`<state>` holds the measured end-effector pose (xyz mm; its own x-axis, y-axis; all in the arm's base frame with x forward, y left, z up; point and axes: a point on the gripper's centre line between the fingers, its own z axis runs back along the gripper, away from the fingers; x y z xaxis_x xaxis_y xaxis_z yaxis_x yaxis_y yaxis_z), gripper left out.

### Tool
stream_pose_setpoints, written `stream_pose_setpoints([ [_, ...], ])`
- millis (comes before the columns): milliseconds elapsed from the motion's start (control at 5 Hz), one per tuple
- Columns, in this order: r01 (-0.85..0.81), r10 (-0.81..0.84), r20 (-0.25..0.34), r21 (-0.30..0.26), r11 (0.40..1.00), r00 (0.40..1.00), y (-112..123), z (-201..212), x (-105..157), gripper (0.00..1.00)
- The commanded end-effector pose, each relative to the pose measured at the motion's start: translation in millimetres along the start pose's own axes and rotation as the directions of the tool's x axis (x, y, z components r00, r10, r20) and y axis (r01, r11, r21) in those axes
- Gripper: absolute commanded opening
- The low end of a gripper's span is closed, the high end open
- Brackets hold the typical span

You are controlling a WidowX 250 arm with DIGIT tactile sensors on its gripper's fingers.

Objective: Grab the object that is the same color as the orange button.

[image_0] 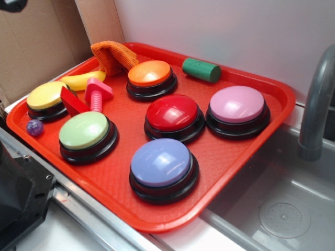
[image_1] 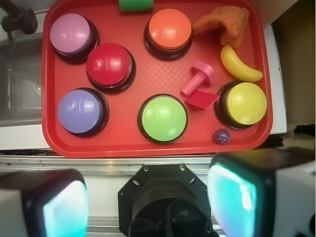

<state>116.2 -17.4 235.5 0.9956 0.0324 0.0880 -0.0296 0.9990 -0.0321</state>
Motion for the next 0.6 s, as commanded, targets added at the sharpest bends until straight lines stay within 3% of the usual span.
stream_pose_setpoints([
  [0, 0.000, 0.000, 0.000, 0.000, 1.000, 1.000, 0.0, 0.0, 0.0, 1.00],
  [200, -0.093, 0.093, 0.029, -0.006, 0.996, 0.995, 3.3, -6.2, 22.4, 1.00],
  [400, -0.311, 0.308, 0.093, 0.023, 0.950, 0.947, 20.3, -16.7, 64.2, 1.00],
])
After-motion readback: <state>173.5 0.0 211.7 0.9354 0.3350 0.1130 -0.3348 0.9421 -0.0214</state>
